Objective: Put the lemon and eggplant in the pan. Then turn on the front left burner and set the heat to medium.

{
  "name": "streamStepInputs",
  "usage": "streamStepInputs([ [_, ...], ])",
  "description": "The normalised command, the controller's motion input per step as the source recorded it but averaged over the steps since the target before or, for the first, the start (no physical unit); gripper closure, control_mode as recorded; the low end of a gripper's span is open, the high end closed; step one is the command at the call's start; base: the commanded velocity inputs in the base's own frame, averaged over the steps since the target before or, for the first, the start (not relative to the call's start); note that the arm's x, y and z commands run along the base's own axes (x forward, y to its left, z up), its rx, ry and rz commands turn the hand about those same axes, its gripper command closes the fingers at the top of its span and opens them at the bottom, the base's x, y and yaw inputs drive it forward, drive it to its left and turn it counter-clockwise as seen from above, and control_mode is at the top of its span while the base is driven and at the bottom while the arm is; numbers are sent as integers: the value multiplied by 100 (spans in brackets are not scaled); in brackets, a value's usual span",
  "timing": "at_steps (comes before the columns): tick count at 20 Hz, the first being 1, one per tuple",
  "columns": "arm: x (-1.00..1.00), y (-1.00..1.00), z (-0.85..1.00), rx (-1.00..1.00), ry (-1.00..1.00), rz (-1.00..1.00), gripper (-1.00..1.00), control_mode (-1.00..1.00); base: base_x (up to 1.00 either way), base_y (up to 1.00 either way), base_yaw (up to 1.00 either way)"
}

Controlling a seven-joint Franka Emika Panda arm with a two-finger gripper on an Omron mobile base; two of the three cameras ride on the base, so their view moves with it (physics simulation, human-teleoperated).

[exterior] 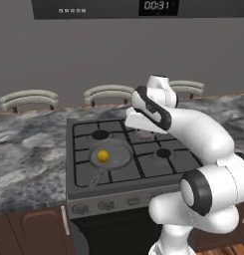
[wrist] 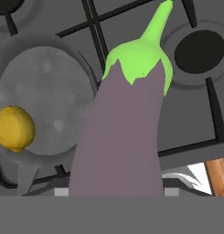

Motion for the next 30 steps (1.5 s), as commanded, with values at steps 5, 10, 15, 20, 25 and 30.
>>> streamStepInputs([
  [5,3,55,-1,0,7,0,100,-100,0,0,0],
  [10,11,23,-25,0,7,0,100,-100,0,0,0],
  [15,25,3,-39,0,5,0,100,-100,0,0,0],
  [20,27,14,-33,0,0,0,100,-100,0,0,0],
  [25,14,25,-23,0,0,0,100,-100,0,0,0],
  [30,0,1,-33,0,0,0,100,-100,0,0,0],
])
